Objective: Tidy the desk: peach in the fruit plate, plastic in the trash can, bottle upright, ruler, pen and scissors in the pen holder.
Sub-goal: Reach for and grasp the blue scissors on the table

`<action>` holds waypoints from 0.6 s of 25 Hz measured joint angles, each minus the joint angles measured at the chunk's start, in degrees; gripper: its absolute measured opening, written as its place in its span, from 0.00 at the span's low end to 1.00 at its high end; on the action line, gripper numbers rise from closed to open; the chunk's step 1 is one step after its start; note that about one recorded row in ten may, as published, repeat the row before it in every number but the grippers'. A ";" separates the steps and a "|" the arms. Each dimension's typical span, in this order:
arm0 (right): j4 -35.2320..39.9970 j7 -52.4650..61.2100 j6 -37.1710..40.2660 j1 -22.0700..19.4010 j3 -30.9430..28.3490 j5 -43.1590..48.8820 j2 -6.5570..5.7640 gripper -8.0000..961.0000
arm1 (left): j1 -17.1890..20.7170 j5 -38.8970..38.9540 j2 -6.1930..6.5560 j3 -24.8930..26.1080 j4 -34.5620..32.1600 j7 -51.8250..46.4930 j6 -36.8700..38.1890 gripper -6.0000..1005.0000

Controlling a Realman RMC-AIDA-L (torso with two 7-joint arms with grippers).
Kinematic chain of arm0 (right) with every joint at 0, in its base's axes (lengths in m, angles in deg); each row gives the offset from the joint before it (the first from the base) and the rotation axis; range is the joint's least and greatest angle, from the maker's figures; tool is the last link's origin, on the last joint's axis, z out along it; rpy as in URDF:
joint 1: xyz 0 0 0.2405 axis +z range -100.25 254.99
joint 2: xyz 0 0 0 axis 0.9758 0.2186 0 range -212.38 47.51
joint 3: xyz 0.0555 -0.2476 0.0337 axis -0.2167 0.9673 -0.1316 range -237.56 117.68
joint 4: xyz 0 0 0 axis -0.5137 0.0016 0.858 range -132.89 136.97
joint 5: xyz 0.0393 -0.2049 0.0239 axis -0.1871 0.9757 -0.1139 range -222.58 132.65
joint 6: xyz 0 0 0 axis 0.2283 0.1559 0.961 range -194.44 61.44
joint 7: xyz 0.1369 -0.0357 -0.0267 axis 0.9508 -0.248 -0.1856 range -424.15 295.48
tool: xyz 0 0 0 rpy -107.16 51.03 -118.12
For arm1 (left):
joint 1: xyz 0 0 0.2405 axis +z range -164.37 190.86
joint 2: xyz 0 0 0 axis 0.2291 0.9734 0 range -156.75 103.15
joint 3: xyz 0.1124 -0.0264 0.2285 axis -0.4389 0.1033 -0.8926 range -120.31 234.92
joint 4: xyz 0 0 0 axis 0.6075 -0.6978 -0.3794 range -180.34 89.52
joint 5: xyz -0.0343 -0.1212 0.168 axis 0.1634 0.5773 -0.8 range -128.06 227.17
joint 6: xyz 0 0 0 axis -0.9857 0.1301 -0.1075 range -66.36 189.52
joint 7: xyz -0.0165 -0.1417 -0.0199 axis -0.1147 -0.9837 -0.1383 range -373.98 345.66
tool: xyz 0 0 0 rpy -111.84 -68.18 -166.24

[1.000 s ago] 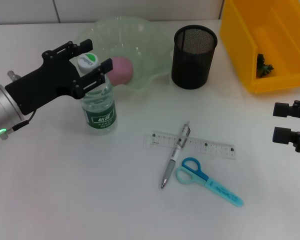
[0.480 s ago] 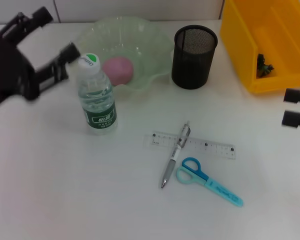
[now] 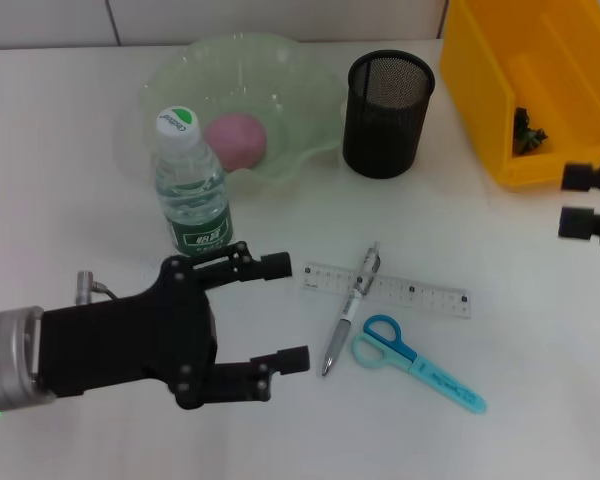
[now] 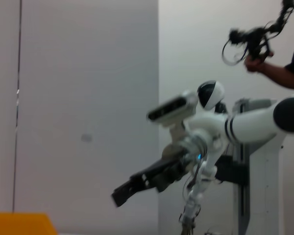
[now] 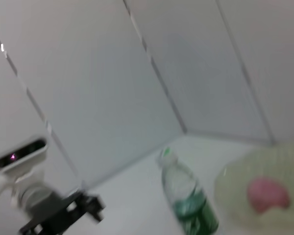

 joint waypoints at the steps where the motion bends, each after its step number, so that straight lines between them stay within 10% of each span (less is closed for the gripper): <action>1: 2.40 2.33 0.82 0.60 0.73 1.90 0.00 0.86 | -0.23 -0.62 0.02 -0.17 1.83 0.04 -1.91 0.80; 9: 33.17 32.24 4.40 6.87 21.87 21.66 2.24 0.86 | -0.27 -1.60 0.31 0.12 2.79 0.24 -4.12 0.80; 15: 39.11 47.99 2.16 11.31 39.26 33.15 5.49 0.86 | -0.05 -2.68 0.37 0.36 2.87 -0.07 -6.59 0.80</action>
